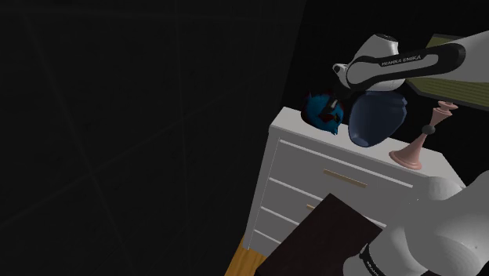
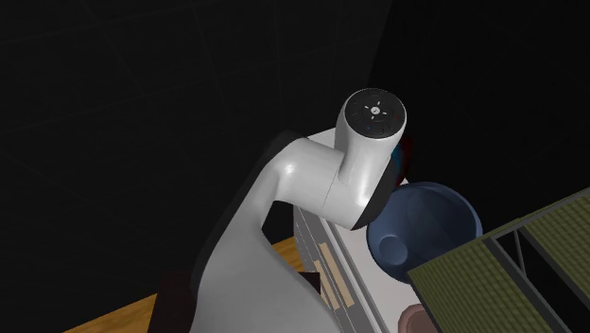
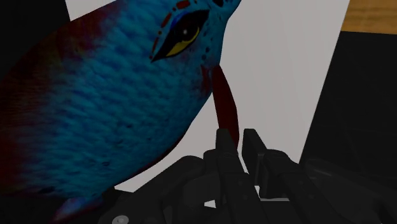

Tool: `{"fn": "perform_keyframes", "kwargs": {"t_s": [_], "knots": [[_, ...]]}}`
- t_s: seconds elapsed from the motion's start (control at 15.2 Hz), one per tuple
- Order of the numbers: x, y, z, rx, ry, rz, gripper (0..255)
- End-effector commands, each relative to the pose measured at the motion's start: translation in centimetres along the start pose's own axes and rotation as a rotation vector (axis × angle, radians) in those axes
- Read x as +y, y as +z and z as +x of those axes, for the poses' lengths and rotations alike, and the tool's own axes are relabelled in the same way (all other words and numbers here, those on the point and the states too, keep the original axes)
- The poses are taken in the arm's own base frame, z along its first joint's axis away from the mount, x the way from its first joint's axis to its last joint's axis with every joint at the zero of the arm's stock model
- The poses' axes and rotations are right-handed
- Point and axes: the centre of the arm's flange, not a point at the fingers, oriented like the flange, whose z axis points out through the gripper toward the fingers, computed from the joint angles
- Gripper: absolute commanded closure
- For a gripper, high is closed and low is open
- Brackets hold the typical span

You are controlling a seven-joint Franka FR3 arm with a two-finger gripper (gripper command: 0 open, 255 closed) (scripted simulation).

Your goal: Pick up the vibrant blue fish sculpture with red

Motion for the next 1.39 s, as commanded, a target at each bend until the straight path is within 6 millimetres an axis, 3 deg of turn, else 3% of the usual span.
{"fn": "perform_keyframes", "kwargs": {"t_s": [0.0,0.33,1.32], "knots": [[0.0,0.0,0.0,0.0,0.0,0.0,255],[0.0,0.0,0.0,0.0,0.0,0.0,255],[1.9,-7.5,2.0,0.0,0.0,0.0,255]]}}
